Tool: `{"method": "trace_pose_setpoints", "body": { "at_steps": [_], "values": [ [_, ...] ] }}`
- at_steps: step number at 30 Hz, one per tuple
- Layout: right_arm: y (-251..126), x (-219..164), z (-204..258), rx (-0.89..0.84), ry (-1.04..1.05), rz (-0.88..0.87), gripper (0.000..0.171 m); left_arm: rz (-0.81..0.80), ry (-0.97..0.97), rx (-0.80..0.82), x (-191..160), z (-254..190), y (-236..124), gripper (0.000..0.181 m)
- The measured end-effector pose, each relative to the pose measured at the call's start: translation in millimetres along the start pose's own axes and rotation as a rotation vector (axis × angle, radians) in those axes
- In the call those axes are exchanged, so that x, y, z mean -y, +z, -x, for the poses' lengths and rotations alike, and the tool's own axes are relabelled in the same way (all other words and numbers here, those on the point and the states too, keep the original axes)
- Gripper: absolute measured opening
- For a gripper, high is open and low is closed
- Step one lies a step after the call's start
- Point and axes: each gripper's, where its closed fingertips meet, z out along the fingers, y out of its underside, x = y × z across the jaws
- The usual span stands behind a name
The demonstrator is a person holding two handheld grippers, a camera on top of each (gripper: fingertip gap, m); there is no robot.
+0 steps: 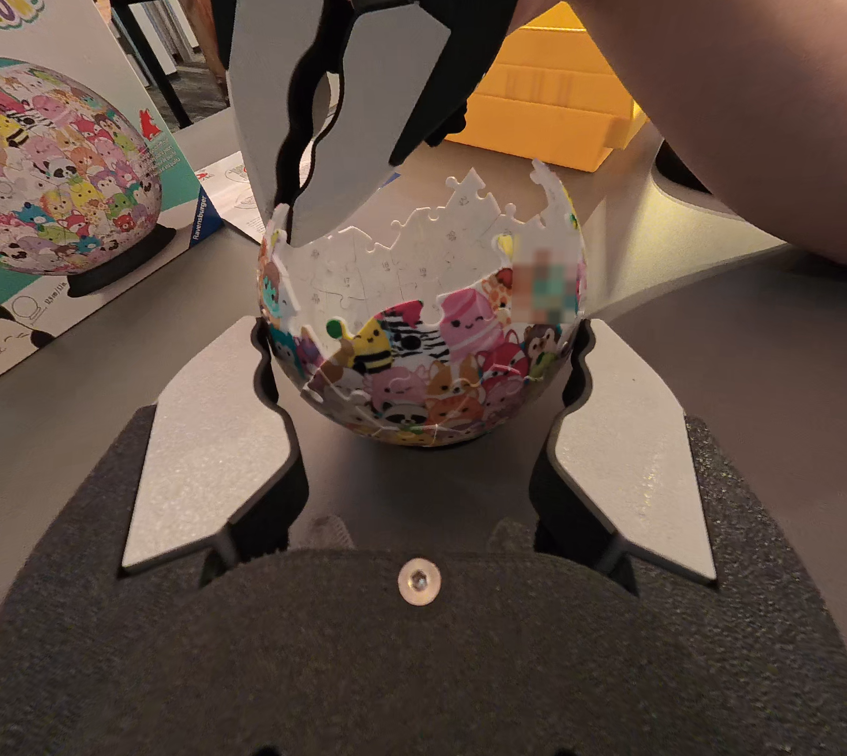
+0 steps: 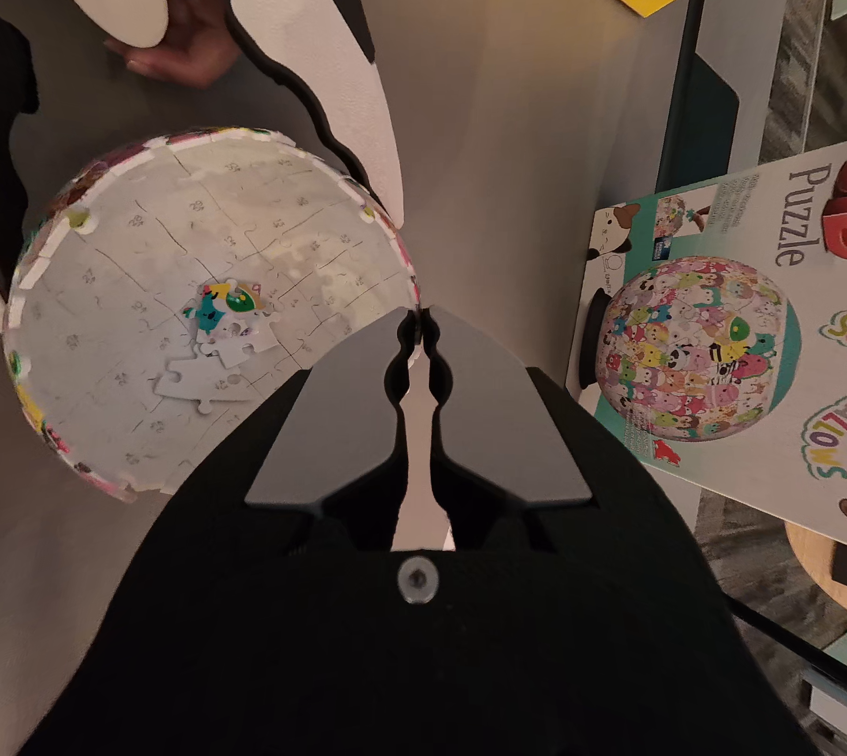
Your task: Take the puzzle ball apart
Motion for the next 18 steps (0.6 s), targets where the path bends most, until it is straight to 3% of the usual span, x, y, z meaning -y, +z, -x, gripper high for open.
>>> {"method": "trace_pose_setpoints", "body": {
  "at_steps": [8, 12, 16, 18],
  "values": [
    [2, 0, -2, 0.104, 0.301, -0.012, 0.007, 0.002, 0.0, -0.012, 0, 1, 0, 0.125],
    [1, 0, -1, 0.064, 0.163, -0.022, 0.006, 0.0, 0.011, -0.017, 0, 0, 0, 0.124],
    [-8, 28, 3, 0.041, 0.052, -0.146, 0.011, 0.001, 0.013, -0.018, 0, 0, 0, 0.124],
    [-8, 29, 6, 0.031, 0.014, -0.118, 0.011, 0.001, 0.014, -0.019, 0, 0, 0, 0.124]
  ]
}}
